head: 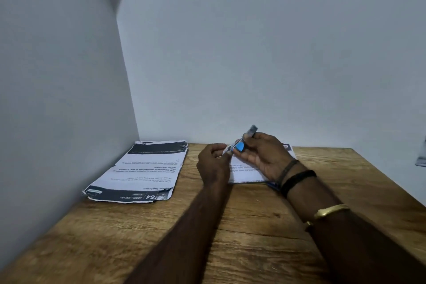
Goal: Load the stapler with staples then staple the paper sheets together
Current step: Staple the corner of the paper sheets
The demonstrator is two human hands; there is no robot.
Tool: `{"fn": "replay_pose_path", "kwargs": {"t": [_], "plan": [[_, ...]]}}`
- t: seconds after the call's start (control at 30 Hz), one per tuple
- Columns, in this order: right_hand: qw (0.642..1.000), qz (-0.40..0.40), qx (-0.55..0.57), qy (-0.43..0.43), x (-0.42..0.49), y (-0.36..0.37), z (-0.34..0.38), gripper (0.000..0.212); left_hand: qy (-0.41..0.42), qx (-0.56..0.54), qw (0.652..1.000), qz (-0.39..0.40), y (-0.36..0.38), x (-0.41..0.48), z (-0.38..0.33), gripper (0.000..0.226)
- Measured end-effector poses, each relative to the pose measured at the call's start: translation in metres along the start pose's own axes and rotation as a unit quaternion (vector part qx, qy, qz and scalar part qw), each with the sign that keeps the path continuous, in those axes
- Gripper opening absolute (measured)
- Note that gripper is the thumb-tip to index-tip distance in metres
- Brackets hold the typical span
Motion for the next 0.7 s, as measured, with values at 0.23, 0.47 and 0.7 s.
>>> {"fn": "replay_pose_path", "kwargs": {"t": [0.23,0.47,0.7], "plan": [[0.958,0.075,-0.211,-0.182,0.010,0.015,0.010,0.027,0.007,0.007,1.000,-0.006,-0.001,-0.002,-0.005,0.020],[0.879,0.107,-0.400,-0.237,0.011,0.009,0.010,0.031,0.029,0.010,1.000,-0.001,0.000,-0.006,-0.005,0.011],[0.867,0.095,-0.414,-0.262,0.014,0.009,0.013,0.028,0.018,-0.015,1.000,-0.006,0.000,-0.009,-0.009,0.010]]}}
Point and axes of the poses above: each hand's wrist, its own x-axis towards the middle knuckle, its own y-axis out of the palm, z = x × y, the point moved 3 cm from there along x, towards the middle knuckle, and after that the axes turned 8 degrees about x, right-handed, at the moved point
